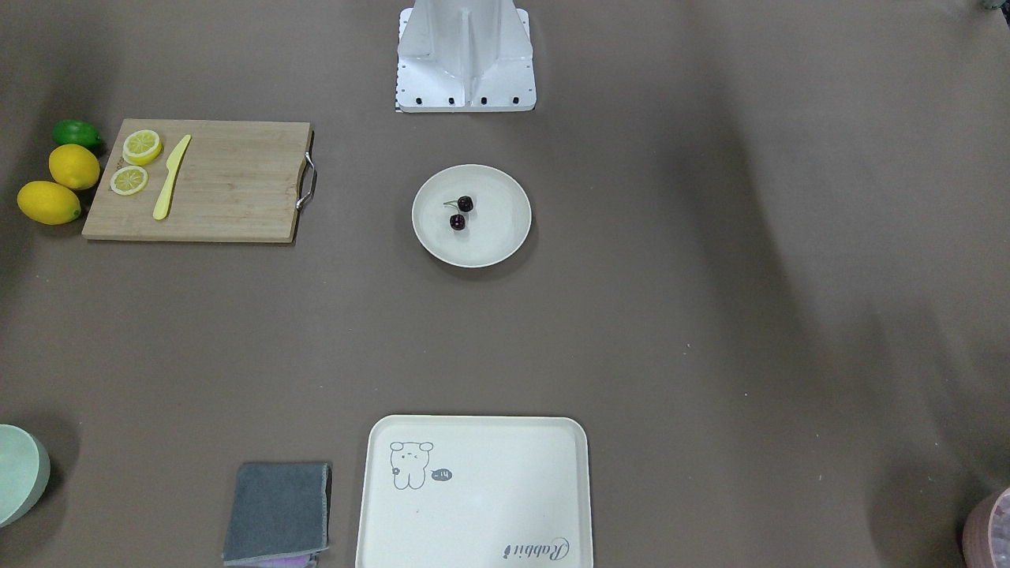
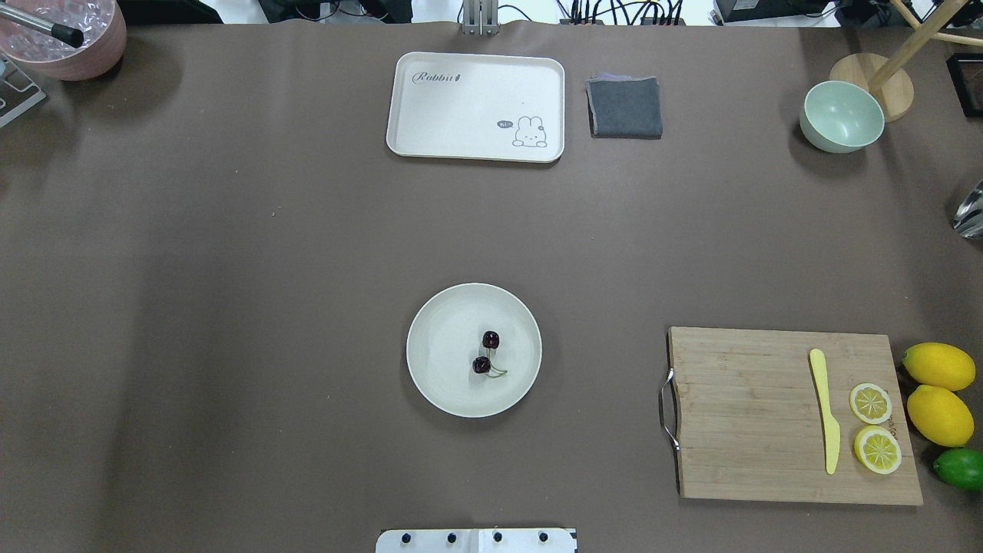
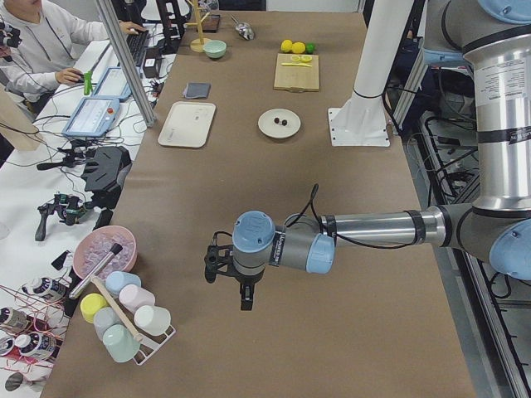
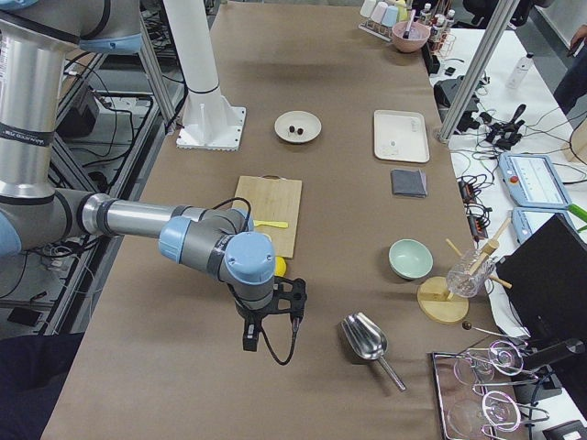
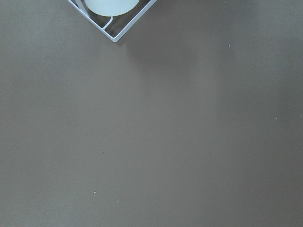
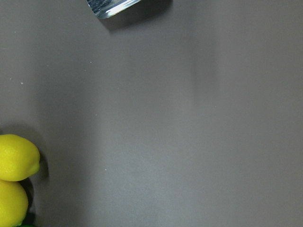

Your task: Place red cherry on plate

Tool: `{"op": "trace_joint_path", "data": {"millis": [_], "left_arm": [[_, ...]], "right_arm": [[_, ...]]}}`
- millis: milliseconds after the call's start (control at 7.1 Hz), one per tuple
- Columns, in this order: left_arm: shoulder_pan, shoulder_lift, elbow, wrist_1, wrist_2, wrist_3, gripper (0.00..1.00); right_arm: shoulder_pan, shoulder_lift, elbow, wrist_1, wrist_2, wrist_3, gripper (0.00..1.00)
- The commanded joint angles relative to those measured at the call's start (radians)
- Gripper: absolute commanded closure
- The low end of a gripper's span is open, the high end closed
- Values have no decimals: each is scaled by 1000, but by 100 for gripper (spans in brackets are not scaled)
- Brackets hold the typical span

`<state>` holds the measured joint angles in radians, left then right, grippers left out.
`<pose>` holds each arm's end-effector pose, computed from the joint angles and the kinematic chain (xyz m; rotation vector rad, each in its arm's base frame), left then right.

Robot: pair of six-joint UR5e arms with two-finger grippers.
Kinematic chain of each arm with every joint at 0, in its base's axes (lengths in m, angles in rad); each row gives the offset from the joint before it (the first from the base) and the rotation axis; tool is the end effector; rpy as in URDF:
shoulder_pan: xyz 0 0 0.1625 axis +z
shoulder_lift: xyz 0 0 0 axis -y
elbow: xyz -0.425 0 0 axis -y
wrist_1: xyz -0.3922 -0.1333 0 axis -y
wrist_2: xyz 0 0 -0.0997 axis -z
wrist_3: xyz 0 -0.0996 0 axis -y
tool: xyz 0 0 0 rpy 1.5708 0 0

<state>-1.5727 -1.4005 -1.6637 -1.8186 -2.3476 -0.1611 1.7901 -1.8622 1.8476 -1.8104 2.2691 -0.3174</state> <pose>-0.0643 -0.4292 0.6648 0.0996 0.7854 -0.0882 0.1432 -0.3240 0.6742 -0.0509 -0.7340 -0.0049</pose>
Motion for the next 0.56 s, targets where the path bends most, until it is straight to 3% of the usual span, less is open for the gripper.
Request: {"op": "trace_joint_path", "data": {"millis": [0, 422], "left_arm": [[-3, -28, -16, 37, -4, 9, 2], [0, -29, -41, 65, -4, 14, 2]], "right_arm": [[35, -5, 1, -3, -10, -43, 0], [74, -8, 2, -14, -6, -86, 0]]}}
